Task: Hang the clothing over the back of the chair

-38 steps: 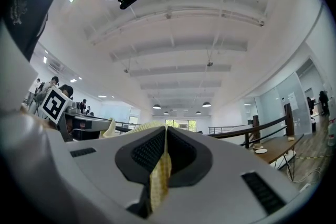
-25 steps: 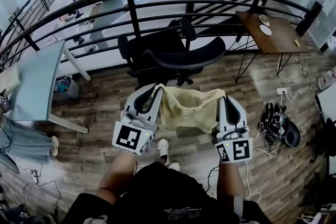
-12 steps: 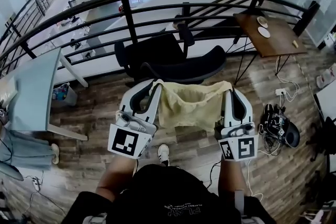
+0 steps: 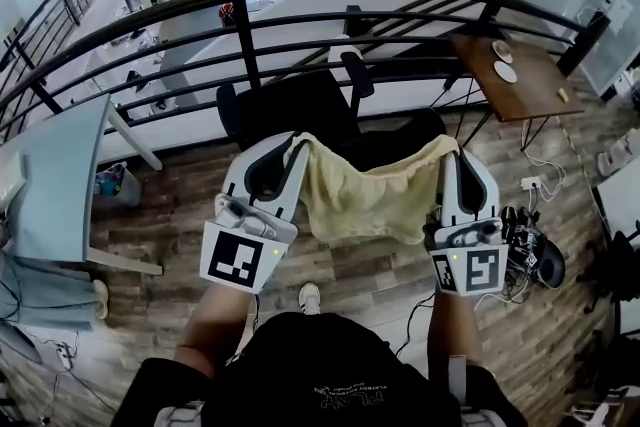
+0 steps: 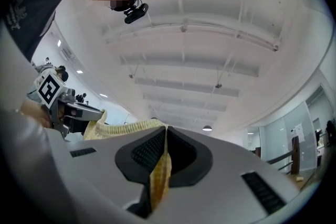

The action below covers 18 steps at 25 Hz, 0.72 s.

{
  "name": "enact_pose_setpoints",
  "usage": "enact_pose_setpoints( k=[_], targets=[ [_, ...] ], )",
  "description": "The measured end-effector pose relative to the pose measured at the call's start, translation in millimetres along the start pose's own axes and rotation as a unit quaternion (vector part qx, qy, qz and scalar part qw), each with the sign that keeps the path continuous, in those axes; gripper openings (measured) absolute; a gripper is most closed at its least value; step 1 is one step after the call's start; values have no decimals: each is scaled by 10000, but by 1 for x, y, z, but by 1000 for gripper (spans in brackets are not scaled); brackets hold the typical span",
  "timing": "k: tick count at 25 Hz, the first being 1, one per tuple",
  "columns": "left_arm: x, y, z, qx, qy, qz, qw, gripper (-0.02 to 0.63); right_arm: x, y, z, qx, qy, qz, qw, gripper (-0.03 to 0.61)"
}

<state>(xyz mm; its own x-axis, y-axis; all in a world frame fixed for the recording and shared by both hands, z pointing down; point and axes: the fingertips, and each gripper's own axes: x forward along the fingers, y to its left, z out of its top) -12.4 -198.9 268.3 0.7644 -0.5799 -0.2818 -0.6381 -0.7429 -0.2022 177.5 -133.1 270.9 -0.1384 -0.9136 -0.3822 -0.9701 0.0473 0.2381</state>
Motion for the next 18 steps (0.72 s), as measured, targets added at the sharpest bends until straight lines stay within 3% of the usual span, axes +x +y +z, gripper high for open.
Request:
enact_pose_setpoints(
  k=[11, 18],
  targets=[
    [26, 40, 2, 260, -134, -140, 9995, 34, 48, -8, -2, -576, 230, 93, 9980, 25],
    [42, 57, -7, 691, 78, -87, 9975, 34, 72, -21, -11, -826, 392, 315, 9953, 25]
  ],
)
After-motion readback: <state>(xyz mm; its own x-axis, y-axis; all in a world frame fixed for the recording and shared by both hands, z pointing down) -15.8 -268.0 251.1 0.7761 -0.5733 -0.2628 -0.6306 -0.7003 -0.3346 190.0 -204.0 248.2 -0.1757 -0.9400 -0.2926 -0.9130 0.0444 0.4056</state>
